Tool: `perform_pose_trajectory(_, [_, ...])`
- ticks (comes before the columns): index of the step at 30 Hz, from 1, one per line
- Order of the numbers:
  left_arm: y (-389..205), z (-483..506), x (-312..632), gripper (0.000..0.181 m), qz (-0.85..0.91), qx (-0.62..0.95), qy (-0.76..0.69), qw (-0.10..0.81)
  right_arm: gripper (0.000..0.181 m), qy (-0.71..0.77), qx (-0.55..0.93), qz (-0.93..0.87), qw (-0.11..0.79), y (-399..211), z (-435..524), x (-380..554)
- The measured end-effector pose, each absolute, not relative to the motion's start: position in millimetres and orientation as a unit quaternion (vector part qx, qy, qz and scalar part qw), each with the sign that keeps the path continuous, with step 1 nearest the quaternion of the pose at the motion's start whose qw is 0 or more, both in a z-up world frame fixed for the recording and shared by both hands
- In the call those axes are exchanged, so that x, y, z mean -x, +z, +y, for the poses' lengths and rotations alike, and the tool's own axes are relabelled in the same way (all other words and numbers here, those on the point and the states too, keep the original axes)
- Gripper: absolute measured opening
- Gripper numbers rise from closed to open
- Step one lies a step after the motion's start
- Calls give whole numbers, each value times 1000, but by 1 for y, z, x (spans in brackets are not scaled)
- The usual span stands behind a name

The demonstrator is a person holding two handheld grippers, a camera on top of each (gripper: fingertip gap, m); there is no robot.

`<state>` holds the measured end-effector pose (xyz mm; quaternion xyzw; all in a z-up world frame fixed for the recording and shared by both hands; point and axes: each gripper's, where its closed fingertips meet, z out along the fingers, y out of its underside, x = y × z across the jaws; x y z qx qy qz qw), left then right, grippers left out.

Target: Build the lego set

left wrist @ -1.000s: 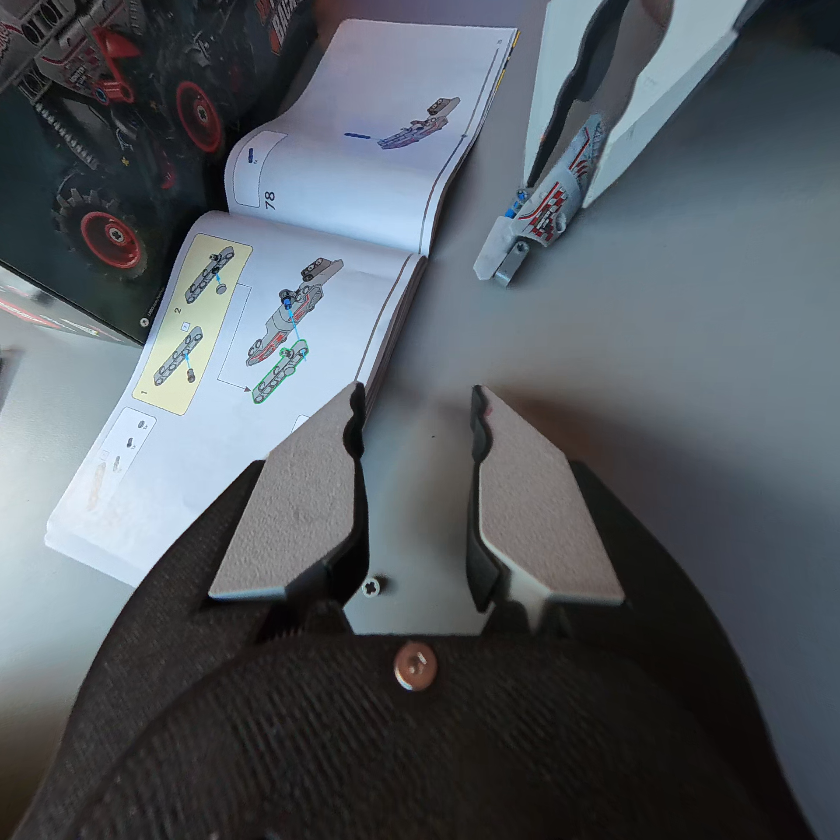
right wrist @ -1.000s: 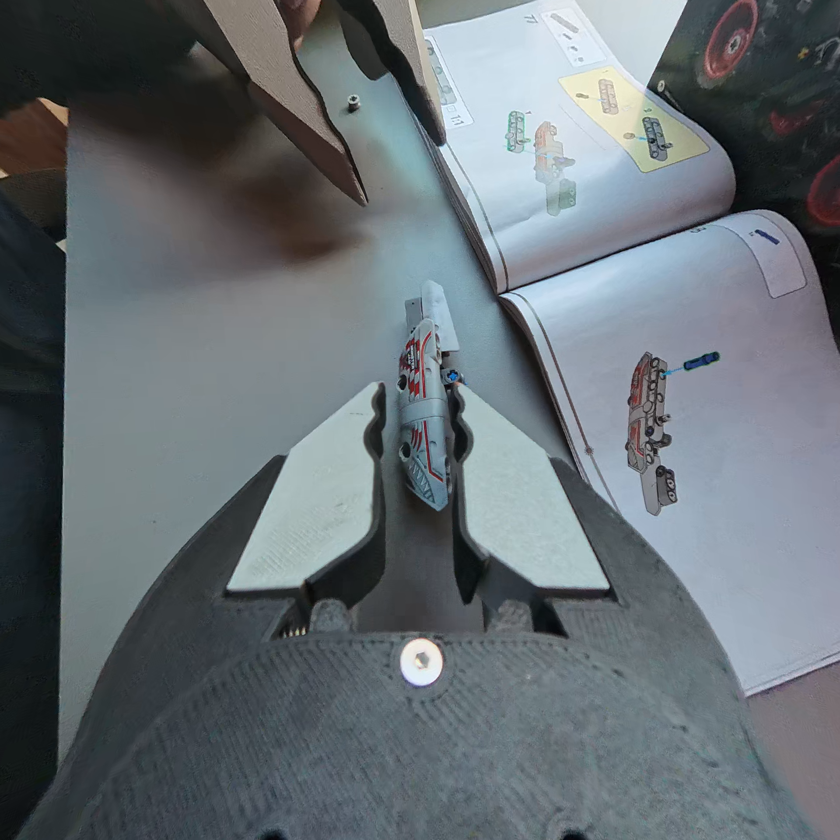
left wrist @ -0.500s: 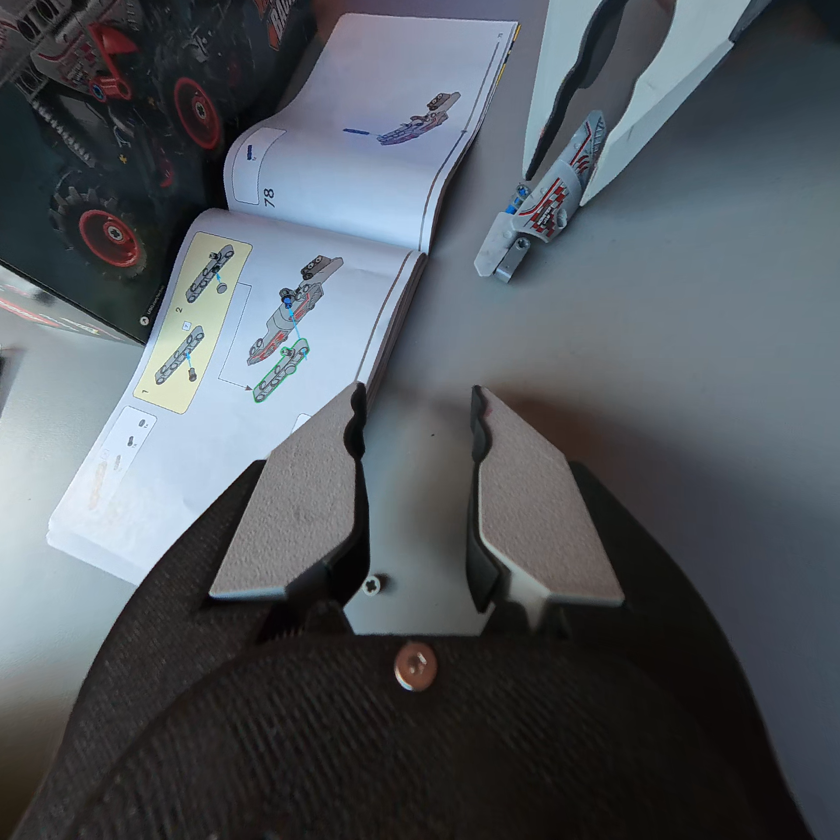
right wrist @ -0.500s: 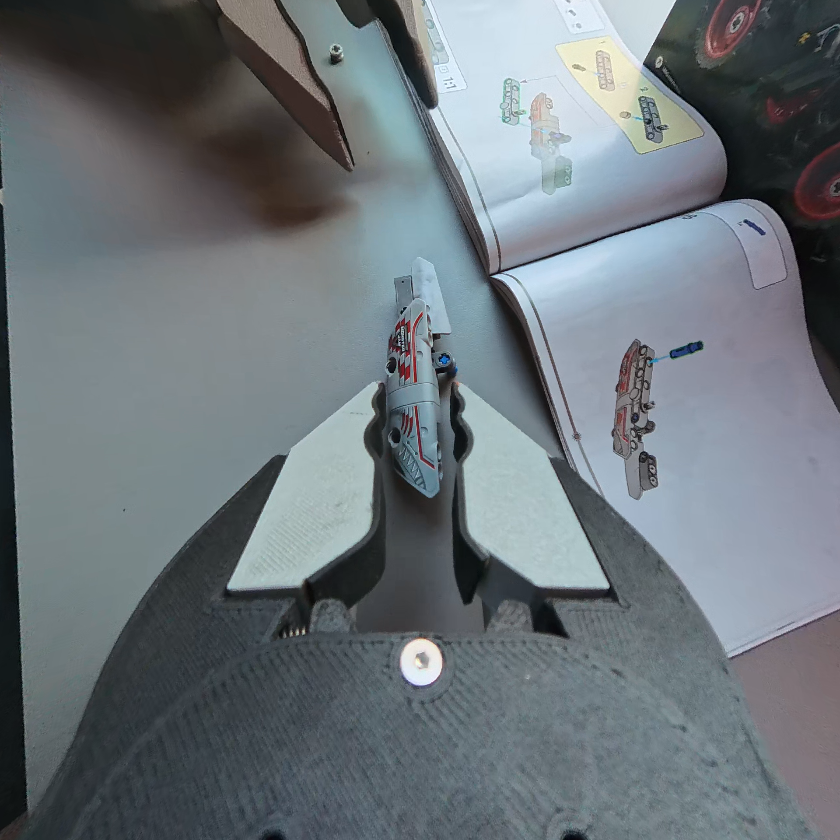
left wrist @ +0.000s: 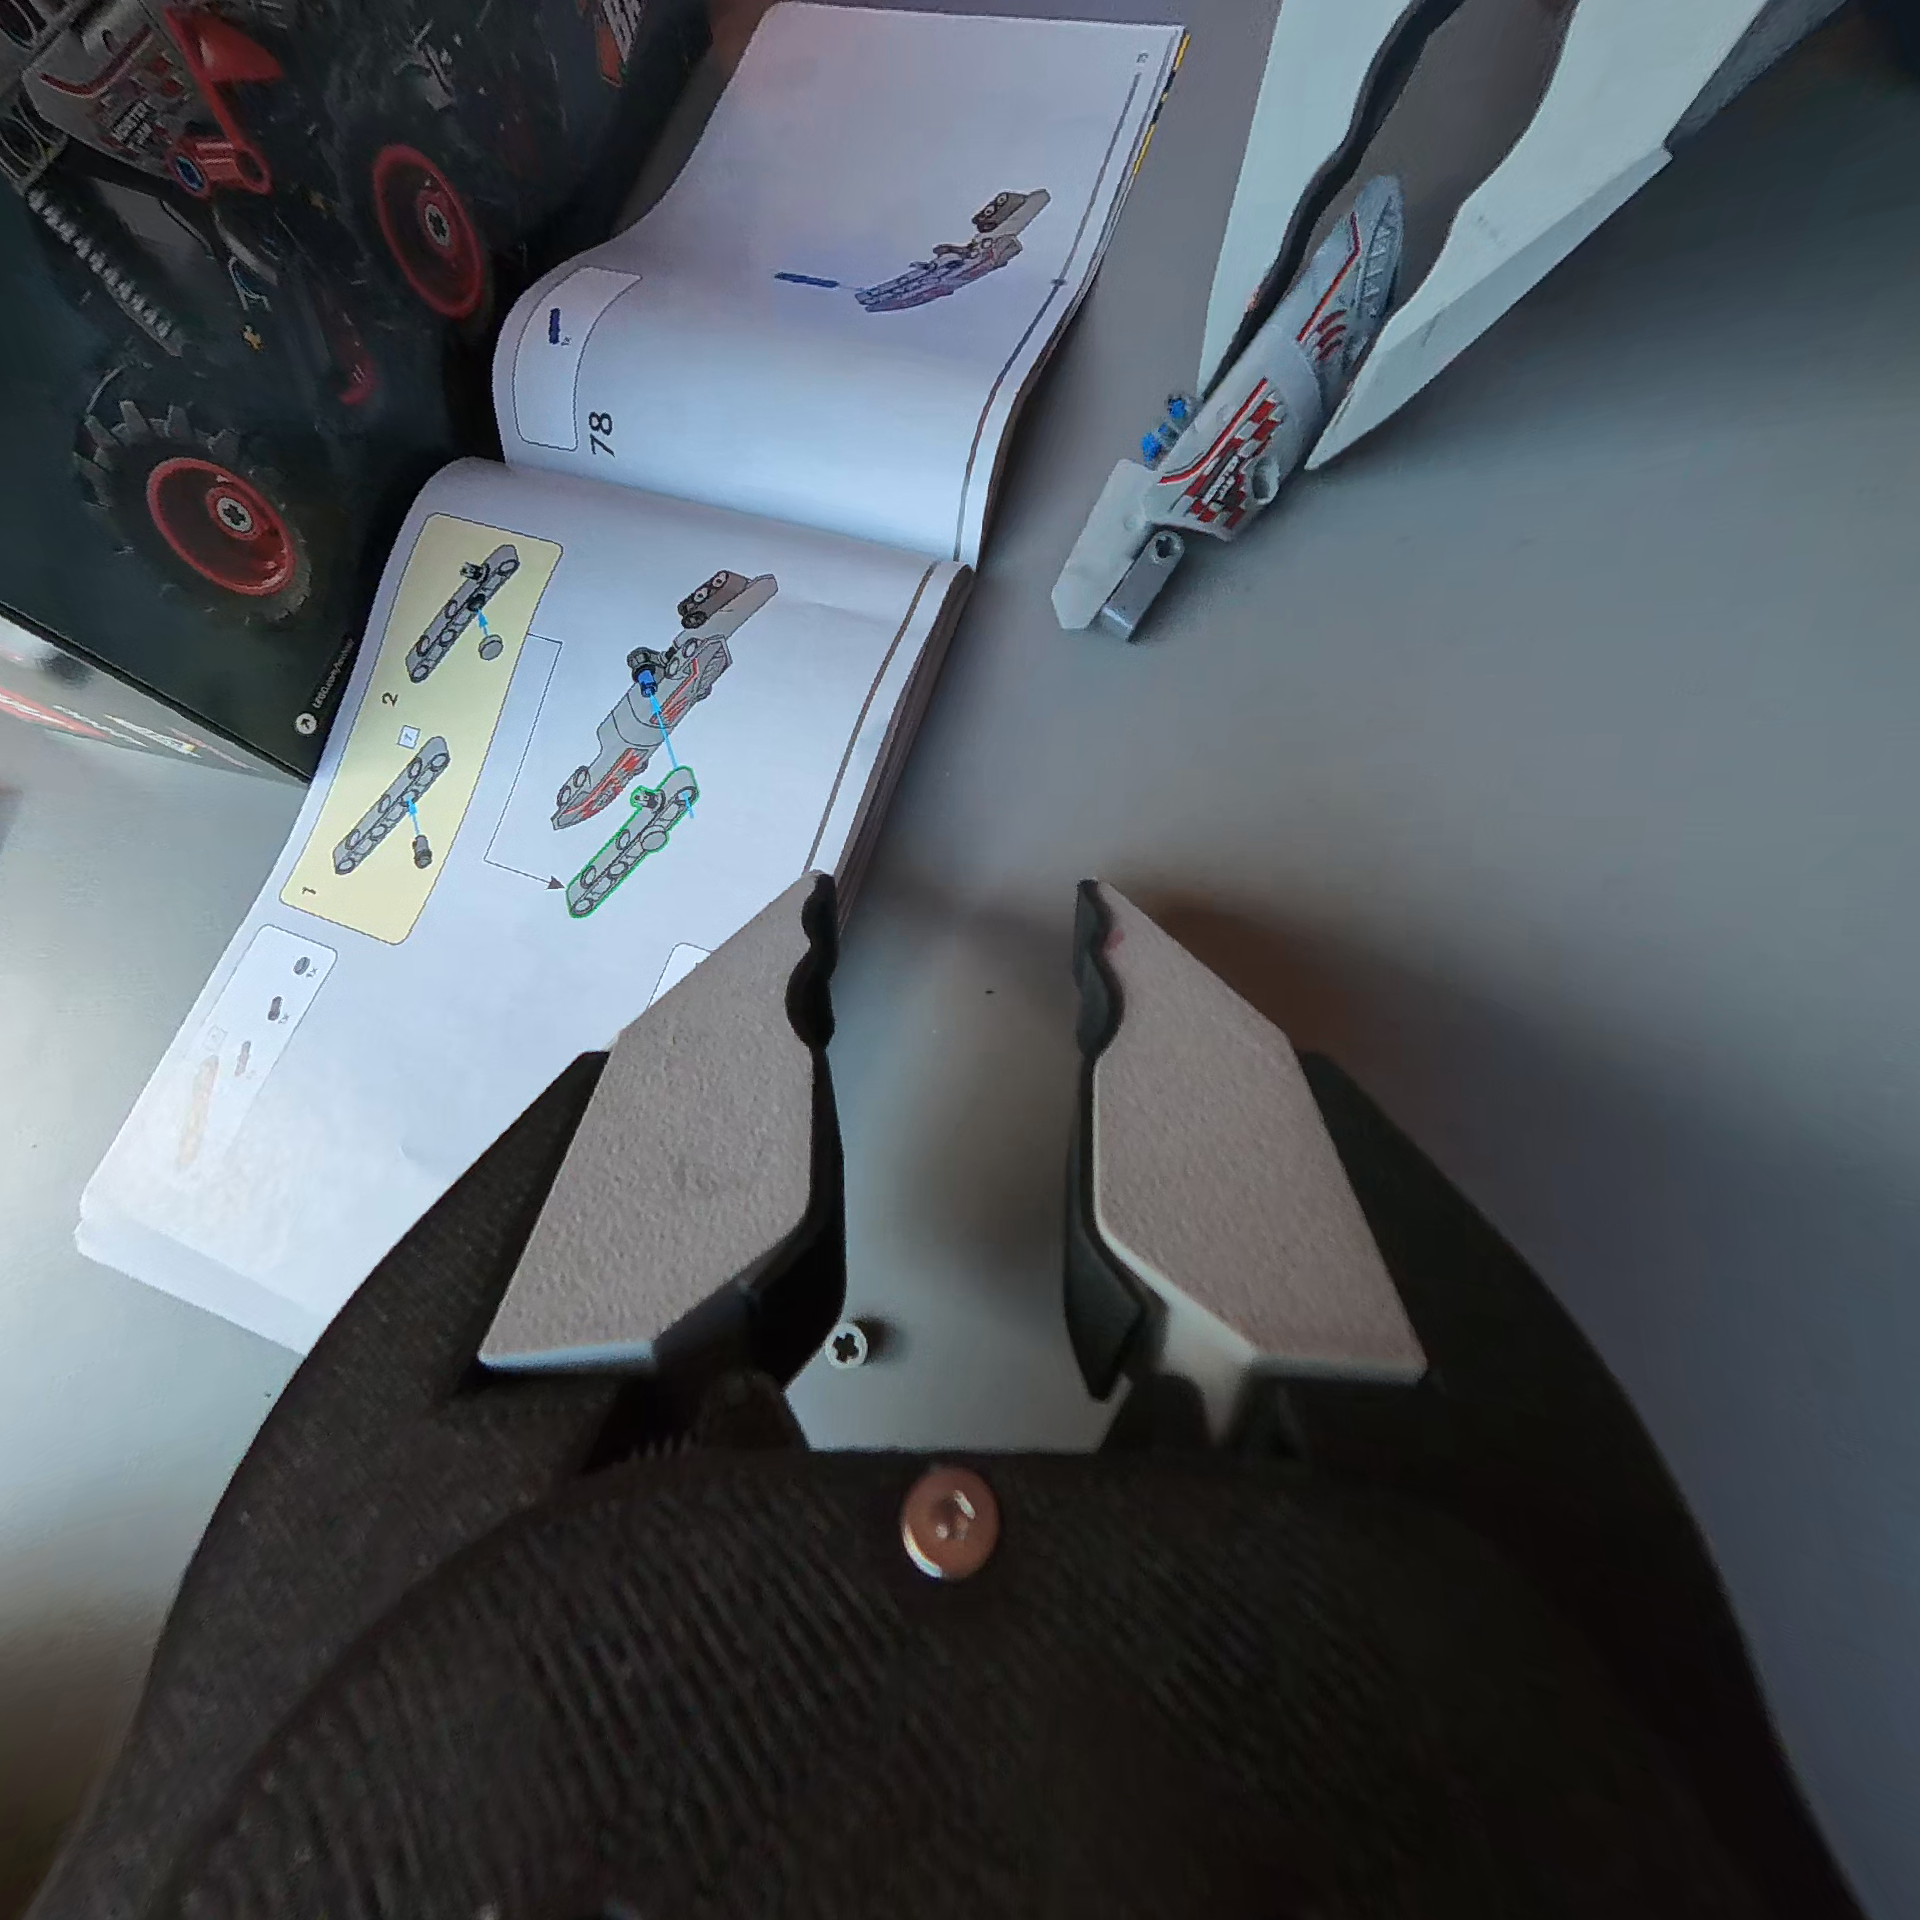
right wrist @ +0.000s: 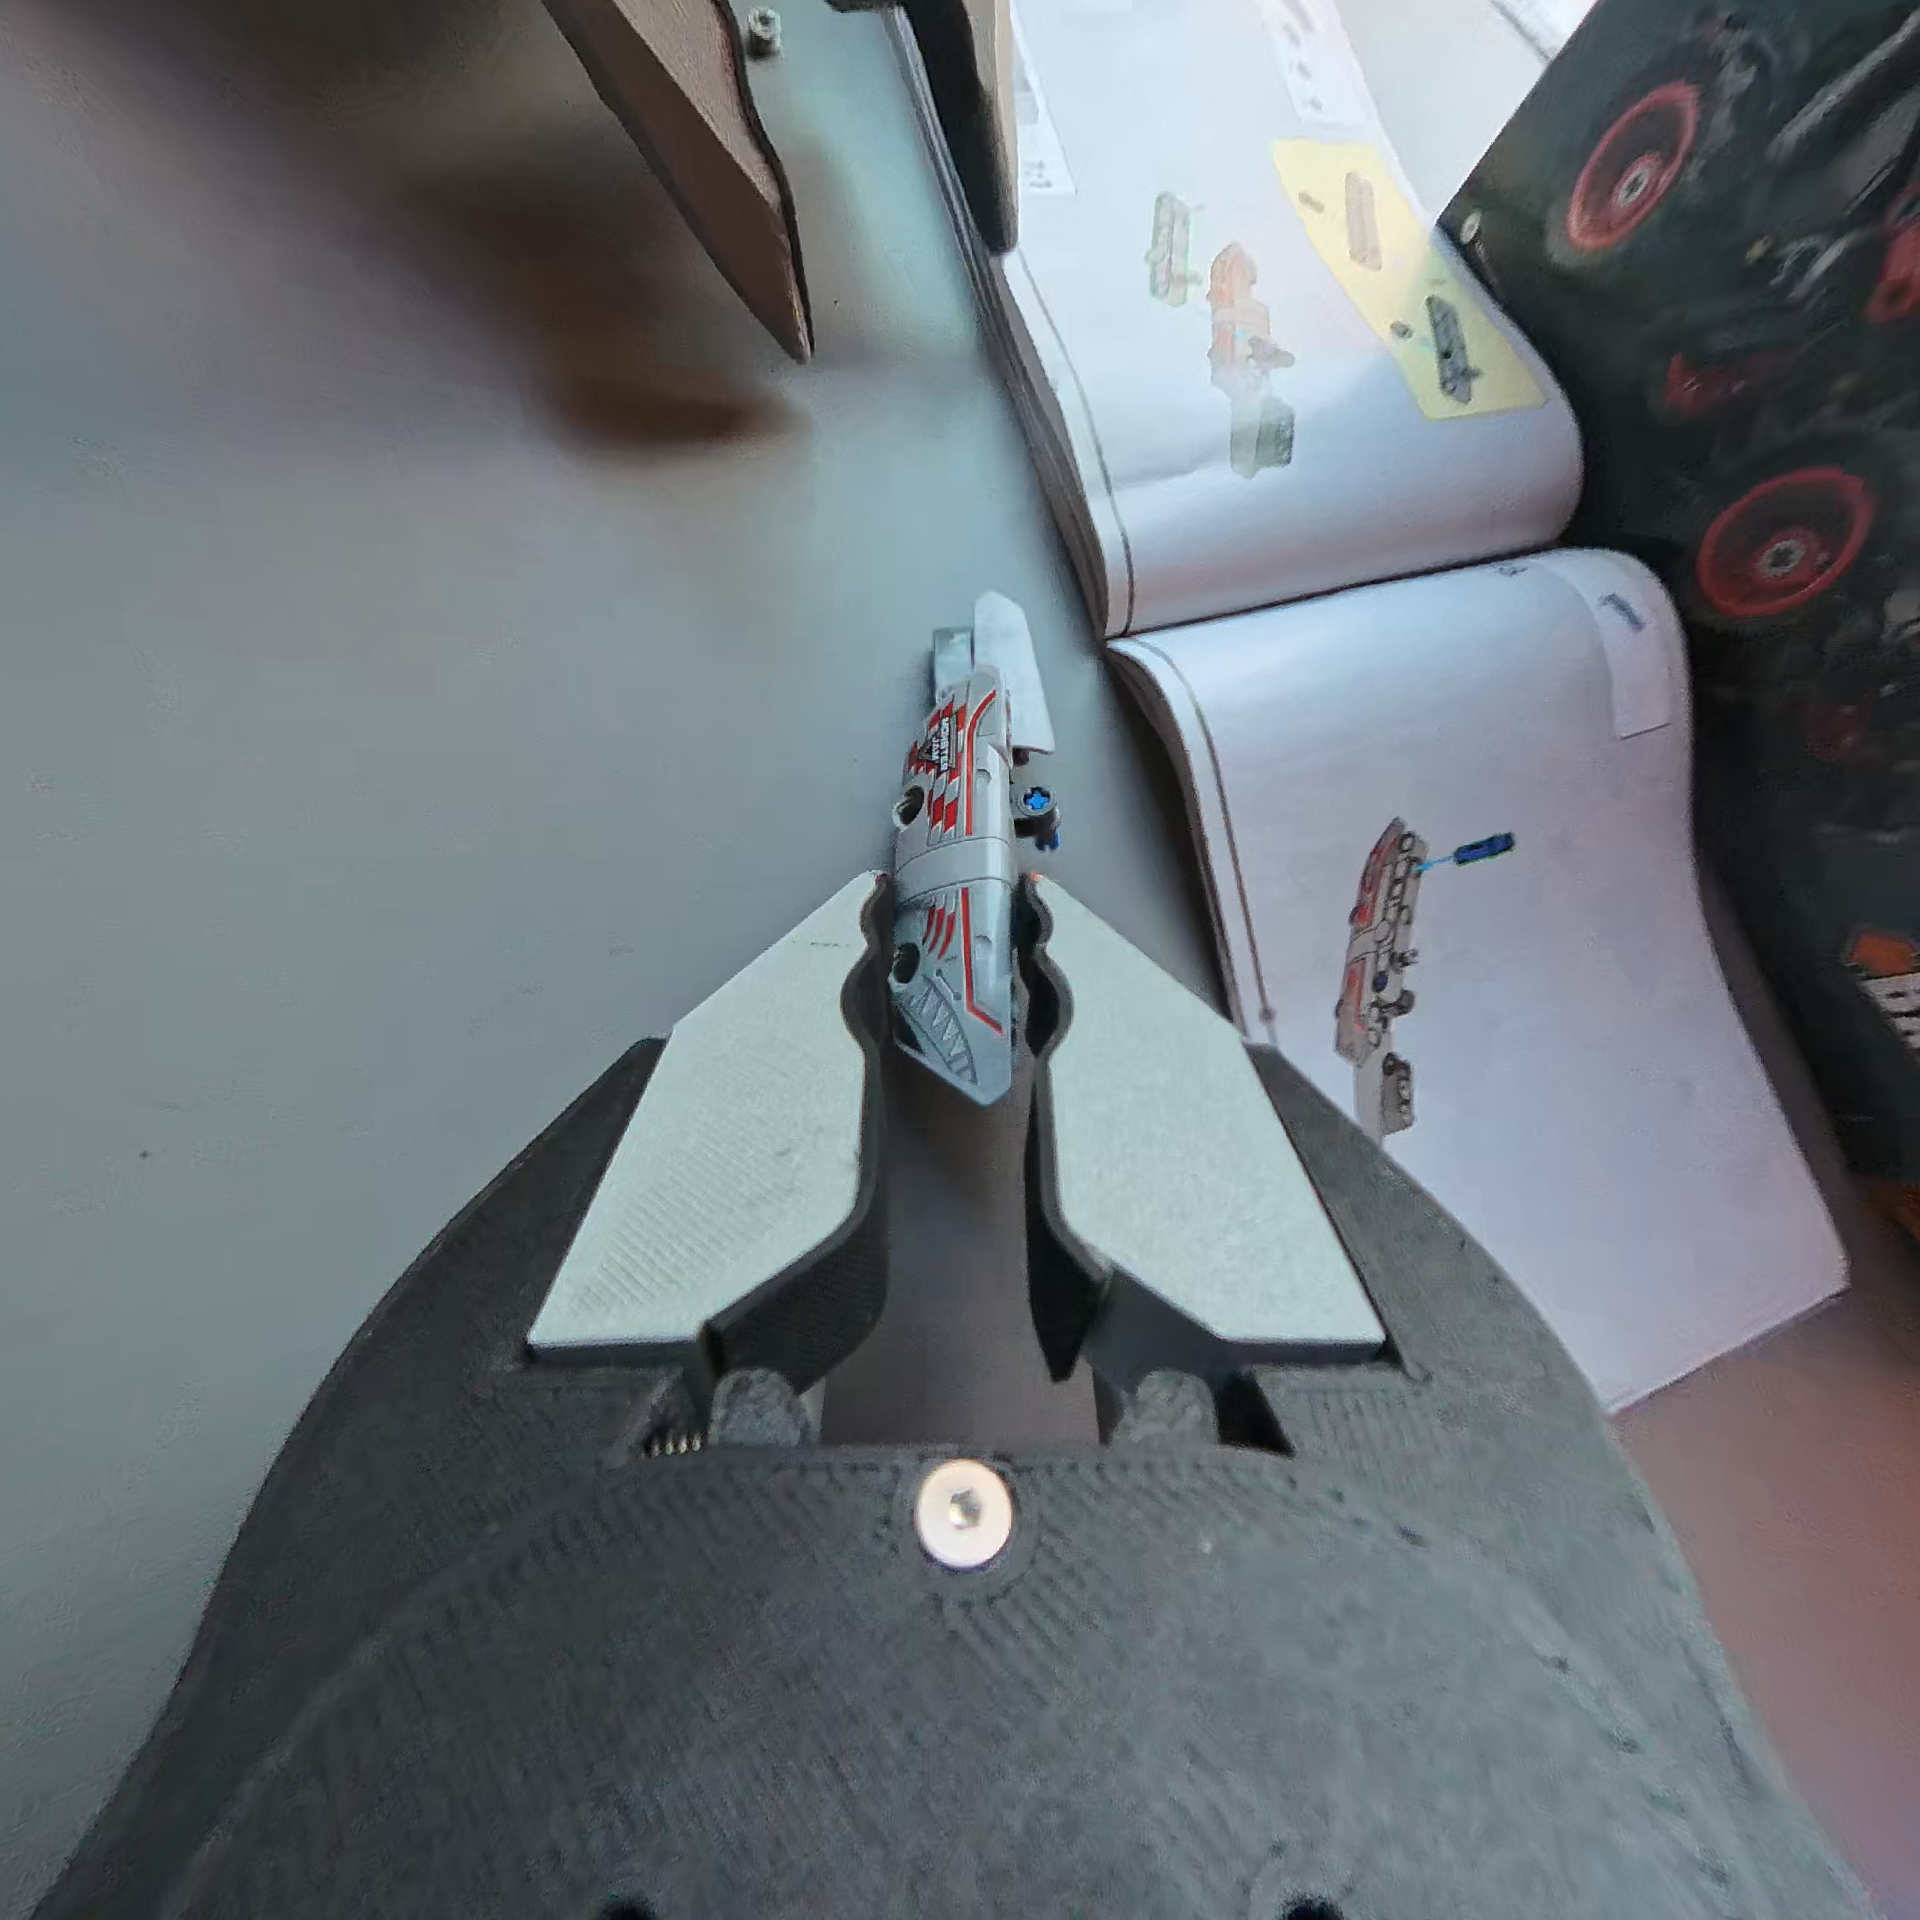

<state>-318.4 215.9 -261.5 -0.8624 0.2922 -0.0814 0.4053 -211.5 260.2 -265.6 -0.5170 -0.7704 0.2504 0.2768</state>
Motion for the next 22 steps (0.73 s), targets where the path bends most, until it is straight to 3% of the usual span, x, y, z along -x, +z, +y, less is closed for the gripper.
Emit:
perform_pose_trajectory(1, [-262, 216, 318, 43, 294, 862, -80, 405, 21, 251, 507, -772, 291, -262, 259, 213])
perform_pose_trajectory(9, [-252, 214, 296, 46, 331, 836, -98, 426, 21, 244, 392, -798, 387, -239, 226, 225])
perform_pose_trajectory(14, [-246, 197, 264, 46, 368, 811, -181, 417, 21, 212, 331, -807, 441, -233, 207, 234])
perform_pose_trajectory(19, [-243, 188, 251, 12, 394, 787, -211, 425, 20, 164, 320, -821, 443, -250, 210, 238])
perform_pose_trajectory(22, [-250, 186, 250, 9, 391, 799, -203, 409, 20, 126, 321, -824, 449, -259, 217, 241])
